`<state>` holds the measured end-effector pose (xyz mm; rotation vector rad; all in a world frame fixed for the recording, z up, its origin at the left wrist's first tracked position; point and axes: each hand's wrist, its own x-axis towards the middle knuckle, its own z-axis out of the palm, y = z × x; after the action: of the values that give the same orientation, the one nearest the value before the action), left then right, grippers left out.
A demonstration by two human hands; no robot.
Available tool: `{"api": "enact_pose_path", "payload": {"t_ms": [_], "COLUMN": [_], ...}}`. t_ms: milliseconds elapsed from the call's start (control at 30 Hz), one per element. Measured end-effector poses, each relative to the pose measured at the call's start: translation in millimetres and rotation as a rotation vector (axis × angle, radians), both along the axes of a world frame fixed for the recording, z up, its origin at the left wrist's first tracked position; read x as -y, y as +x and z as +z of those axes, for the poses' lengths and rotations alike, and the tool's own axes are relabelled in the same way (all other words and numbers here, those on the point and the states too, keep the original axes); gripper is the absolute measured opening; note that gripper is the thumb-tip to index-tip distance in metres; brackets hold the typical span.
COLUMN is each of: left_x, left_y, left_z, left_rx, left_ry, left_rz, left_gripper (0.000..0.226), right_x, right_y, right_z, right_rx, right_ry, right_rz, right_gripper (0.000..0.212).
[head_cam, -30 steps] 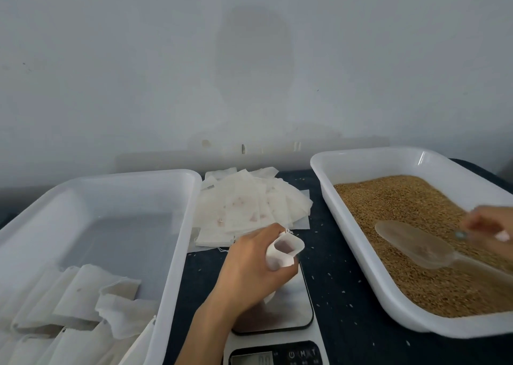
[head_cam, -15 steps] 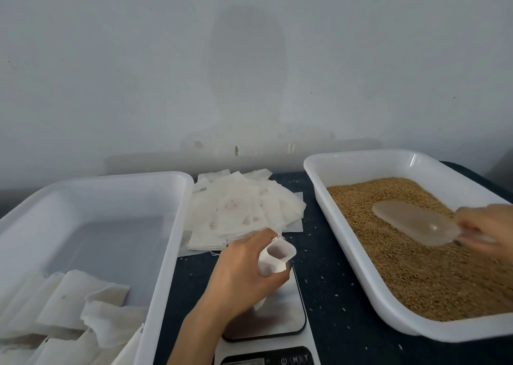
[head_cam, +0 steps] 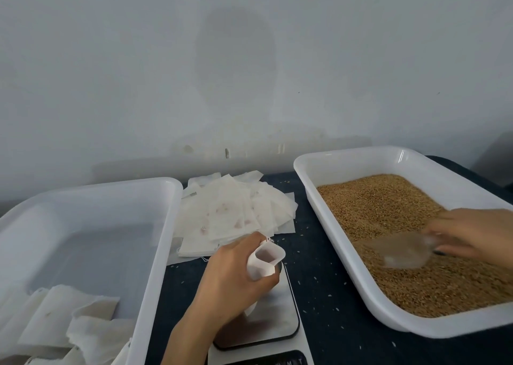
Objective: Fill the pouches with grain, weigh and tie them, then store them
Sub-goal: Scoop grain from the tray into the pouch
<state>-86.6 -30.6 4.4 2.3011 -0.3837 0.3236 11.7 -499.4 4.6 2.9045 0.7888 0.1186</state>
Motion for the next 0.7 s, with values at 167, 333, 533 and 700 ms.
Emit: {"api": "enact_pose_path", "payload": {"t_ms": [167,333,533,700], "left_x": [1.0,2.5,8.5,19.1], "left_y": [-0.7,-0.7,-2.7,-3.5], "left_z": [-0.1,0.9,4.0,6.4], "left_rx": [-0.023,-0.029,-0.033,-0.074], "left_ry": [0.016,0.006,-0.074,-0.126], "left_rz": [-0.016,-0.011,-0.06,-0.092], "left_gripper": [0.017,0.016,0.019,0.02], "right_x": [-31.1,-15.2,23.5,26.4], "right_y": [-14.7,-26.3,-22.9,-36.6], "right_z": [-8.6,-0.1,-27.7,-5.8], "right_rx": [0.013,-0.09,-0.098,-0.039], "right_ry": [0.141,0.322,0.336,0.487], "right_rz": [0.001,-0.083,-0.233,-0.371], "right_gripper": [0.032,0.031,0.053,0.022]}}
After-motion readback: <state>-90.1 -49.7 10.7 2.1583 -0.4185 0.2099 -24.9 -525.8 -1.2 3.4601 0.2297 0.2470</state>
